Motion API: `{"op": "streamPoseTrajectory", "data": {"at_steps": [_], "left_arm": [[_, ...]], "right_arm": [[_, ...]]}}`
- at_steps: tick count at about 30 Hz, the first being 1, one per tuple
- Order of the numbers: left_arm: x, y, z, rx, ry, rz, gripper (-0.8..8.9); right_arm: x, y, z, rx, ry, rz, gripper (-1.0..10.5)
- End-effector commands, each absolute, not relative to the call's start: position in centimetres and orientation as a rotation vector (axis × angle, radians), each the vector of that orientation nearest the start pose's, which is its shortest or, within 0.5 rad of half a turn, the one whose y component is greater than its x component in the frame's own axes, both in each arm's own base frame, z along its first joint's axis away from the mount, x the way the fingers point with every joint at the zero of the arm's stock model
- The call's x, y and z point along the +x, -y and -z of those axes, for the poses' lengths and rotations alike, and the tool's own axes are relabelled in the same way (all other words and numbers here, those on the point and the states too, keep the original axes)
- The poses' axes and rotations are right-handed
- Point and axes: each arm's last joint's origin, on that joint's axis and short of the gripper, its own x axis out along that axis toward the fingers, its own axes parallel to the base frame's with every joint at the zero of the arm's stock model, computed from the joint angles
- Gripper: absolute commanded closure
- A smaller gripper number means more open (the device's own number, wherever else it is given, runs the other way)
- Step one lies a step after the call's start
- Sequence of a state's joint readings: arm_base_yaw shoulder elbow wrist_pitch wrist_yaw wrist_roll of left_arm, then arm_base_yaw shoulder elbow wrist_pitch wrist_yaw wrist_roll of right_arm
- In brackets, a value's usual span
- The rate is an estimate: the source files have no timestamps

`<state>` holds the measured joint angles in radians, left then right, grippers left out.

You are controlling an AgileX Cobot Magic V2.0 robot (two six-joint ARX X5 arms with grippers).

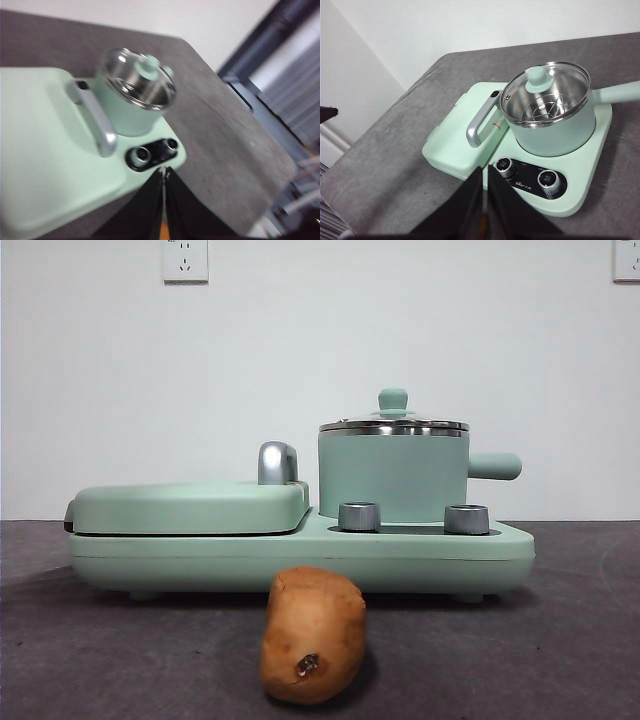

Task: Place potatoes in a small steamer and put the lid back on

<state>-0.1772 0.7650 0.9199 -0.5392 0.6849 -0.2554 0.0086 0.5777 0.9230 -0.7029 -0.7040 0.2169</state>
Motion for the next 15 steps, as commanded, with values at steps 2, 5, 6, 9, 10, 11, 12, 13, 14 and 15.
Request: {"op": "streamPoseTrajectory", "data": {"at_steps": [2, 5, 6, 9, 10, 11, 12, 13, 14, 15], "left_arm": [[15.3, 5.1, -35.5, -0.313, -0.507, 0.858, 7.98], [16.2, 5.8, -35.3, -0.314, -0.543, 0.876, 7.37], [16.5, 6.0, -35.2, -0.313, -0.556, 0.882, 6.96], [17.2, 6.6, -35.1, -0.31, -0.581, 0.904, 5.07], [17.4, 6.8, -35.0, -0.309, -0.587, 0.91, 4.51], [17.6, 7.1, -35.0, -0.305, -0.592, 0.918, 3.95], [17.8, 7.3, -35.1, -0.303, -0.593, 0.926, 3.58], [17.9, 7.4, -35.1, -0.3, -0.593, 0.933, 3.35], [18.1, 7.6, -35.1, -0.298, -0.59, 0.94, 3.22], [18.2, 7.8, -35.1, -0.294, -0.585, 0.948, 3.1]], "right_arm": [[9.4, -2.0, -36.0, 0.307, -0.401, -0.677, 9.3], [9.5, -2.0, -36.0, 0.309, -0.408, -0.676, 8.3], [9.6, -2.0, -36.0, 0.31, -0.409, -0.676, 7.5], [9.7, -2.0, -35.9, 0.311, -0.413, -0.675, 5.3], [9.7, -2.0, -35.9, 0.311, -0.413, -0.675, 5.0], [9.8, -2.0, -35.9, 0.311, -0.414, -0.675, 4.7], [9.9, -2.0, -35.9, 0.312, -0.415, -0.675, 4.6], [9.9, -2.0, -35.9, 0.311, -0.413, -0.675, 4.6], [10.0, -2.0, -35.9, 0.31, -0.411, -0.675, 4.6], [10.2, -2.0, -35.9, 0.311, -0.412, -0.675, 4.6]]}}
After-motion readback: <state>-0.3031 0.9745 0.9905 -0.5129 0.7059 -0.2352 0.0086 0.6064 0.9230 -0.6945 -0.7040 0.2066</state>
